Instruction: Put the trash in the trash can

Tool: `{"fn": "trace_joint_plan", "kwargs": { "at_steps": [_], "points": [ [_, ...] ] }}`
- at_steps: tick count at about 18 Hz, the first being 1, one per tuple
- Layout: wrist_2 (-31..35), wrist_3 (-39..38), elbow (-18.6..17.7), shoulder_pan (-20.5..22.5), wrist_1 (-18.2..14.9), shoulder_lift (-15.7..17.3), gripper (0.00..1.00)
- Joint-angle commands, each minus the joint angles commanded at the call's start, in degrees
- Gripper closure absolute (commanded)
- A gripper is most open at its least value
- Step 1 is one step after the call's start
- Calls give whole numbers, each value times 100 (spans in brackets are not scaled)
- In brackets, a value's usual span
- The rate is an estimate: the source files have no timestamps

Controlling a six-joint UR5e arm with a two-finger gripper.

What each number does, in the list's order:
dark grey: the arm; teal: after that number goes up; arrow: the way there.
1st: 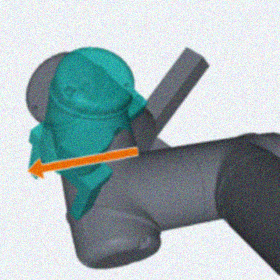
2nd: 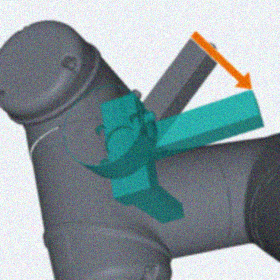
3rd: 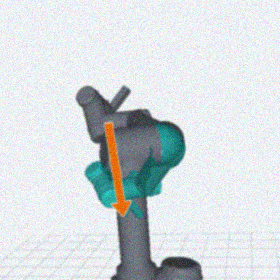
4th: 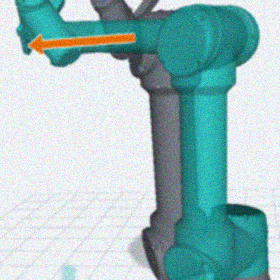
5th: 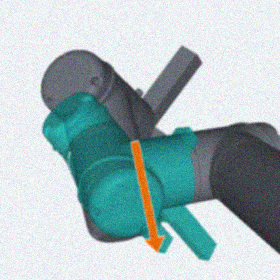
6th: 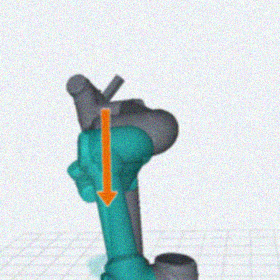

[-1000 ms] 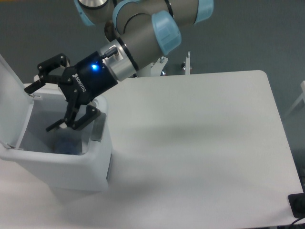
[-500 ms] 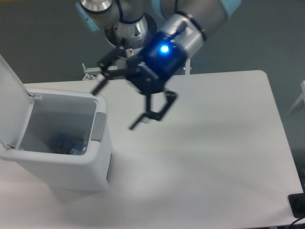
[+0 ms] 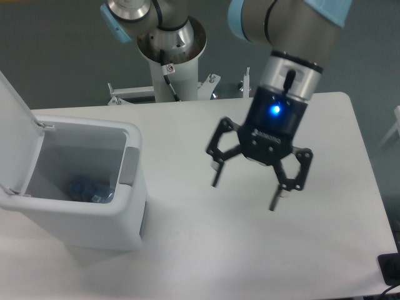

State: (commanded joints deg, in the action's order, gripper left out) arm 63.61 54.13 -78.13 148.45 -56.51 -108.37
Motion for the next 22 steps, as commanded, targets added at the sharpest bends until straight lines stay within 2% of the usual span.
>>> {"fn": "trace_joint_plan", "kwargs": {
  "at_steps": [3,8,13,22],
  "points": [
    [467,369,-62,324,-421,0,0],
    [1135,1283,9,562,-1247,26,0],
    [1566,2197,-167,668,-1415,8,0],
    [2656,2743,-413,703,-1617,-9,0]
  ]
}}
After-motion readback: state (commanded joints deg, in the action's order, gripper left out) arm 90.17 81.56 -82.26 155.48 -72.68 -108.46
